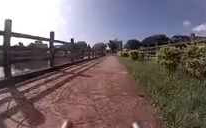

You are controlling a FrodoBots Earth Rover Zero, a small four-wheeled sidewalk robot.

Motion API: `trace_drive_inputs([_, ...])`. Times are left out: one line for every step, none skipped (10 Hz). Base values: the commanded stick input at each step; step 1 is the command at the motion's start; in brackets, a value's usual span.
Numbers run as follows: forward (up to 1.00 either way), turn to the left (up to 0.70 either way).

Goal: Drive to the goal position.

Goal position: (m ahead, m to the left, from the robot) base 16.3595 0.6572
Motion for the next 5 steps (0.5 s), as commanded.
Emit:
trace_drive_inputs([0.5,0.0])
trace_drive_inputs([0.5,0.0])
trace_drive_inputs([0.5,0.0])
trace_drive_inputs([0.5,0.0])
trace_drive_inputs([0.5,0.0])
